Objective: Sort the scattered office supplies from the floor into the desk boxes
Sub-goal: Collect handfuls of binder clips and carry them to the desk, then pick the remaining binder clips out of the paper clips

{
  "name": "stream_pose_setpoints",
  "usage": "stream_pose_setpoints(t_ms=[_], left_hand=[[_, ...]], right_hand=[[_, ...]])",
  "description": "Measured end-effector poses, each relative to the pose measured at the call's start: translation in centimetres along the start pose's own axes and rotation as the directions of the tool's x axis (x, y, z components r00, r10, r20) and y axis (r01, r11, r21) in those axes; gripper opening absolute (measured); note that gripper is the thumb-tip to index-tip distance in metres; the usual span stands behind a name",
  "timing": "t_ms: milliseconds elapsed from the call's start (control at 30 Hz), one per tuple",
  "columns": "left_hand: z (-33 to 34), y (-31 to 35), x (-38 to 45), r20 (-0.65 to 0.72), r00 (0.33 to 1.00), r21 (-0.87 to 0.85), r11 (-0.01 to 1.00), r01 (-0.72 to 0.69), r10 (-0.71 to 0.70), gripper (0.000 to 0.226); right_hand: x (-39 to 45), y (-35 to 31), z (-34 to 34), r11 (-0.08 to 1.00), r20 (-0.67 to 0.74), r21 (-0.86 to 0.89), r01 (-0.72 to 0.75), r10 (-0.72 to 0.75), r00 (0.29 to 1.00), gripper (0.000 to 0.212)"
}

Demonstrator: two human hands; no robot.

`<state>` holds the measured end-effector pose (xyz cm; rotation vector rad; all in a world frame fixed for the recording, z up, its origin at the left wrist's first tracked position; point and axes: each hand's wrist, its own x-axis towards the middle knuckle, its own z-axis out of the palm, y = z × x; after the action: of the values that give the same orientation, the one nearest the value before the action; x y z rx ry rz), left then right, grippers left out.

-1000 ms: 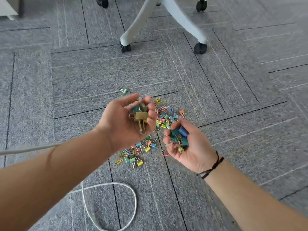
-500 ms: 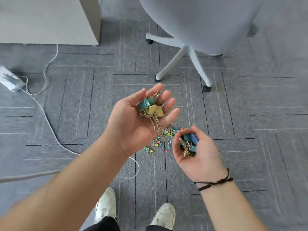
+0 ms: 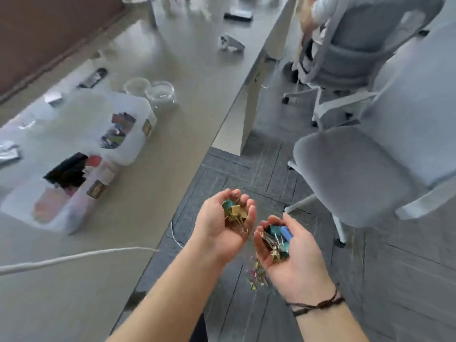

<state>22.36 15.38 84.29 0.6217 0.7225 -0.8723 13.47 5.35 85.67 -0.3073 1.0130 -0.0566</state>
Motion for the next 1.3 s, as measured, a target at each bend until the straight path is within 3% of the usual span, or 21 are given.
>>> stream_pose_setpoints(t_ms=[200,400,500,667,767,867,967,1033,1133,1233,1300], left_hand=[[-1.1,13.5,1.6,-0.108,0.979,-0.182,0.965,-0.192,0.174,0.028],[-4.1,28.1,3.8,-0.299,0.874,-0.373,0.796,-0.477,0.384,0.030],[-5.5,33.4,4.4,-0.291,0.837,-0.354,0.760,-0.545,0.464,0.038],[-6.6,38.0,5.7,-0.310,0.827,-0.218,0.811,-0.543,0.470,0.054],[-7.3,38.5,6.4,-0.363,0.807,-0.124,0.834,-0.537,0.466,0.062],[-7.8,37.9,6.6,-0.372,0.788,-0.087,0.826,-0.557,0.491,0.063],[-7.4,36.5,6.3,-0.371,0.773,-0.070,0.814,-0.577,0.515,0.037],[-6.4,34.8,6.3,-0.348,0.763,0.003,0.815,-0.580,0.545,0.021],[-4.6,30.7,7.3,-0.308,0.764,0.159,0.823,-0.546,0.567,0.020],[-2.8,24.2,9.4,-0.271,0.798,0.371,0.824,-0.429,0.538,0.019],[-2.5,18.7,10.7,-0.230,0.829,0.503,0.792,-0.347,0.509,0.016]], right_hand=[[5.4,0.7,12.5,0.987,0.020,-0.158,-0.038,0.041,0.999,0.028],[13.6,6.2,27.8,0.865,0.061,-0.491,-0.101,0.150,0.987,0.023],[16.9,10.0,34.9,0.777,0.125,-0.623,-0.087,0.208,0.970,0.022],[21.2,14.0,41.1,0.582,0.220,-0.811,0.056,0.215,0.951,0.019],[22.5,14.0,41.2,0.526,0.211,-0.847,0.075,0.204,0.956,0.021],[22.8,12.6,39.5,0.555,0.199,-0.830,0.059,0.197,0.960,0.027],[22.2,10.1,36.4,0.557,0.188,-0.827,0.076,0.147,0.971,0.026],[21.5,7.9,33.1,0.583,0.162,-0.810,0.072,0.103,0.981,0.024],[20.1,4.8,26.6,0.639,0.114,-0.767,0.060,0.044,0.992,0.024],[18.0,1.3,18.8,0.696,0.046,-0.715,0.065,-0.046,0.998,0.021],[16.0,-0.7,13.0,0.653,0.029,-0.751,0.099,-0.117,0.993,0.019]])
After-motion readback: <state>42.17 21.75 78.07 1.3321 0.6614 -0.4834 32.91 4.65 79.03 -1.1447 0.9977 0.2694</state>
